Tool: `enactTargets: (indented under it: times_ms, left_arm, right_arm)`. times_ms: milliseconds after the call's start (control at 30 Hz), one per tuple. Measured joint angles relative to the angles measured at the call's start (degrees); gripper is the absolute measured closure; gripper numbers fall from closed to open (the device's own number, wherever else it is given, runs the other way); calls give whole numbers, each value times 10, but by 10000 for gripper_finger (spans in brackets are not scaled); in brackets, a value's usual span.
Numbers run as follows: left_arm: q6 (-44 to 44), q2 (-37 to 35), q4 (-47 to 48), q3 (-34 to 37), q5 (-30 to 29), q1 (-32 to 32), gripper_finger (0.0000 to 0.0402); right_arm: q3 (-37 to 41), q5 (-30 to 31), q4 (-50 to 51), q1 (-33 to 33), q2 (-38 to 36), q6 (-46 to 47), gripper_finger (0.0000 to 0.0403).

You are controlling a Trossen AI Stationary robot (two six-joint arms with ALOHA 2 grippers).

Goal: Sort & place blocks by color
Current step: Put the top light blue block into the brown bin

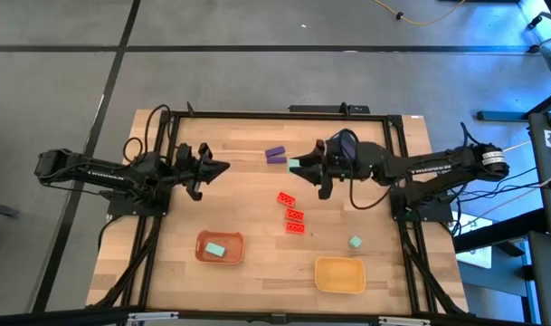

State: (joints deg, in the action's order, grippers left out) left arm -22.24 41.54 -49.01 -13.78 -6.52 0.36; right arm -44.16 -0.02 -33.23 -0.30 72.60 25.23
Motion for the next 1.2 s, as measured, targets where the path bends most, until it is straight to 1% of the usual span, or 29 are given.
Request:
enactTargets:
  times_ms: [267, 567, 633, 667, 733, 800, 900, 1033, 1100, 1200]
  left_arm:
    - [0, 0, 0, 0, 1, 0, 401]
    - [-2, 0, -10, 0, 0, 0, 401]
    - [-3, 0, -17, 0, 0, 0, 401]
    - [-3, 0, -18, 0, 0, 0, 401]
    - [-13, 0, -18, 0, -1, 0, 401]
    - [-17, 0, -17, 0, -9, 0, 401]
    - [-17, 0, -17, 0, -22, 0, 401]
    - [-17, 0, -16, 0, -39, 0, 401]
    - [-17, 0, -16, 0, -42, 0, 401]
    - [-17, 0, -16, 0, -46, 0, 401]
  right_arm:
    - [0, -16, -1, -1, 0, 15, 267]
    - [0, -16, 0, -1, 0, 16, 267]
    - [-3, -16, 13, 1, 7, 30, 267]
    - [-10, -16, 36, 4, 15, 37, 267]
    - [-36, -21, 87, 17, 43, 42, 267]
    - [-72, -37, 107, 35, 81, 26, 267]
    - [-128, -65, 110, 59, 146, 0, 267]
    - [-192, -95, 117, 85, 236, -2, 267]
    - [-221, -106, 115, 99, 274, 7, 267]
    - [-260, -104, 116, 118, 328, 40, 267]
